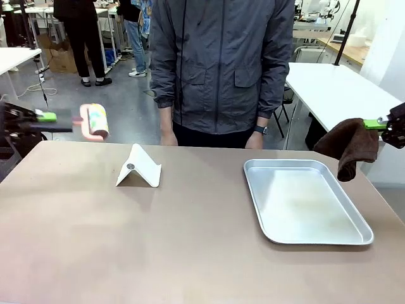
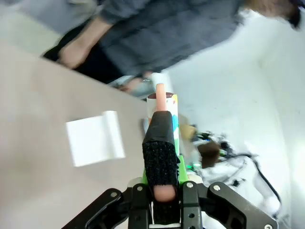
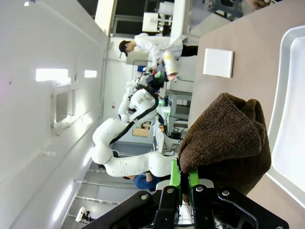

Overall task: Clean the surface of the table.
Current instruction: Clean the area not pointed to by the person, then return the Lint Roller and towel to their original positions.

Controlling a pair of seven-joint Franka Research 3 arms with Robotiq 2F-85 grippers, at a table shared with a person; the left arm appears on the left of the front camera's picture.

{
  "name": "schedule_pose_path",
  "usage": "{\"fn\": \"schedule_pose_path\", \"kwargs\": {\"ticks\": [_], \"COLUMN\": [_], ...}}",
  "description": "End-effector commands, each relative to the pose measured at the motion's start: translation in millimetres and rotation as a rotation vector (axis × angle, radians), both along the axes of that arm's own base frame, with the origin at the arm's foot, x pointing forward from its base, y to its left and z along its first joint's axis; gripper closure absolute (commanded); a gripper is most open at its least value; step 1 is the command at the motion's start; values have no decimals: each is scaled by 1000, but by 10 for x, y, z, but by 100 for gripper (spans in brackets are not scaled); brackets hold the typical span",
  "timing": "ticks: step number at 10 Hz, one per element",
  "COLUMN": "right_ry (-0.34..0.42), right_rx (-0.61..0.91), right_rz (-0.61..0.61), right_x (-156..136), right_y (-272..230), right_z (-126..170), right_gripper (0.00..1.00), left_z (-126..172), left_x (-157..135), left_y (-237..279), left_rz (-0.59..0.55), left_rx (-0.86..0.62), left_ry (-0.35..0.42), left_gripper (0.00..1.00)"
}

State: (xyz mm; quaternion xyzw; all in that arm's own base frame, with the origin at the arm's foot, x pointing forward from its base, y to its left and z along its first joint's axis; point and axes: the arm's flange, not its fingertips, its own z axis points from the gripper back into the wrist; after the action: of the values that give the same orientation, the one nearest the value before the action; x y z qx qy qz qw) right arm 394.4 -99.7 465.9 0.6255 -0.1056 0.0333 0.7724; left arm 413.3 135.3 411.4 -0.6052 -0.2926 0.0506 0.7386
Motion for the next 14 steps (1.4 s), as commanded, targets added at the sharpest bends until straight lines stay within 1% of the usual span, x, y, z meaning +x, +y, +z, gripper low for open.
{"fn": "schedule_pose_path", "kwargs": {"ticks": [1,3,4,5,6,7,8,14], "right_ry": [-10,-10,-10,-10,-10,-10,-10,-10], "right_rx": [2,2,2,2,2,2,2,2], "right_rz": [10,10,10,10,10,10,10,10], "right_x": [-34,-34,-34,-34,-34,-34,-34,-34], "right_y": [-8,-8,-8,-8,-8,-8,-8,-8], "right_z": [28,28,28,28,28,28,28,28], "right_gripper": [93,93,93,93,93,93,93,93], "left_z": [47,107,72,-46,-183,-312,-74,-74], "left_x": [-531,-1000,-1163,-1287,-1335,-1338,-1389,-1389], "left_y": [228,461,582,683,706,651,606,606], "left_rz": [-144,-279,-338,-342,-332,-272,-327,-327], "left_rx": [-62,-77,-100,-96,-103,-85,-110,-110], "left_ry": [-44,-53,-19,26,80,116,64,64], "left_gripper": [78,78,78,78,78,78,78,78]}}
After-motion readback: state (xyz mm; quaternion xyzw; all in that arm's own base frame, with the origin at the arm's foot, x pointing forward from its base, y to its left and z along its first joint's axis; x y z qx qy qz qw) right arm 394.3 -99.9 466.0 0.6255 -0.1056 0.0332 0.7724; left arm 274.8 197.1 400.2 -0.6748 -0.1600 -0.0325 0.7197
